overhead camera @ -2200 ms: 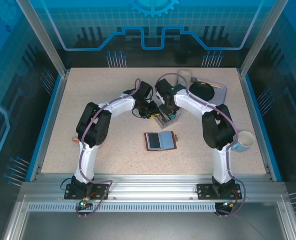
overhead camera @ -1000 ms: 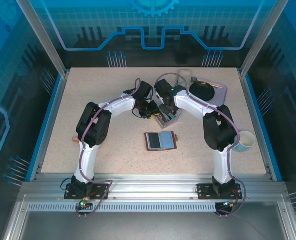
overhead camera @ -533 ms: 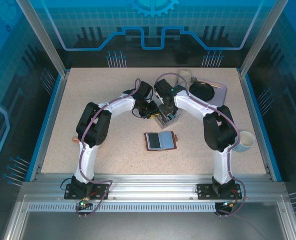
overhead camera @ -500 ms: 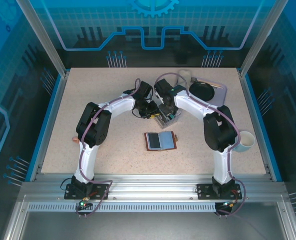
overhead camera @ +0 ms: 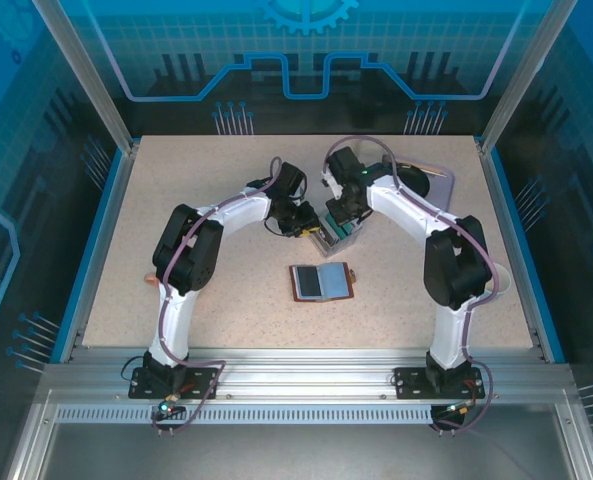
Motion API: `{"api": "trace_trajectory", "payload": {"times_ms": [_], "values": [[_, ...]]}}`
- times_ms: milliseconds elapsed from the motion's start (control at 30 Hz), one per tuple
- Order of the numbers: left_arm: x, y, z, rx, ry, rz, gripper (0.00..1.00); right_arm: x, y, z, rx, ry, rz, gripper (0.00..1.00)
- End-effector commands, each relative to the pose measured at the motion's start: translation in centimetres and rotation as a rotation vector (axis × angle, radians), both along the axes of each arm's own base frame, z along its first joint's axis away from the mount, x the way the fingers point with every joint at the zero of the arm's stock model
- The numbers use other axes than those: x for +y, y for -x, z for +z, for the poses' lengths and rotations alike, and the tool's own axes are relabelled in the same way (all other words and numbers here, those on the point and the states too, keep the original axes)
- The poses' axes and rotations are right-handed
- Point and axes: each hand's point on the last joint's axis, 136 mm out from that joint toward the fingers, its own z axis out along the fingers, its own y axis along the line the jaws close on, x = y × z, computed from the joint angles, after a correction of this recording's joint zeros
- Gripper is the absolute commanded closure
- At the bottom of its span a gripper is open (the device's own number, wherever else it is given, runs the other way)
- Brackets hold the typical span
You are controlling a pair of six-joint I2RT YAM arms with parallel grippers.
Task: Put the credit cards into the card holder
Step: Pick up the credit card from the storage box.
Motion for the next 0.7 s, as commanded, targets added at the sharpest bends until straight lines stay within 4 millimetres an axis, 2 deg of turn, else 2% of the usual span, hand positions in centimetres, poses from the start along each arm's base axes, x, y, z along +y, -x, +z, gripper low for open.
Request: {"api": "trace_trajectory", "payload": {"times_ms": [0, 233, 400, 533, 667], "values": [[1.7, 1.8, -2.7, 0.095, -0.074, -0.005, 0.79, 0.3, 1.0, 0.5, 0.054, -0.099, -0.024, 0.98], [1.1, 1.5, -1.2, 0.056, -0.029, -0.016, 0.75, 0.5, 1.4, 2.7, 0.093, -0.308, -0.086, 1.0], [0.5, 1.1, 1.2, -0.001, 0.025, -0.022, 0.68, 0.2, 2.2, 4.2, 0.114, -0.449, -0.132, 1.0], [0.4, 1.0, 3.0, -0.039, 0.067, -0.017, 0.59, -0.1, 2.6, 5.4, 0.113, -0.528, -0.155, 1.0], [0.5, 1.2, 5.6, -0.096, 0.134, 0.001, 0.45, -0.2, 2.8, 6.7, 0.115, -0.62, -0.177, 1.0]]}}
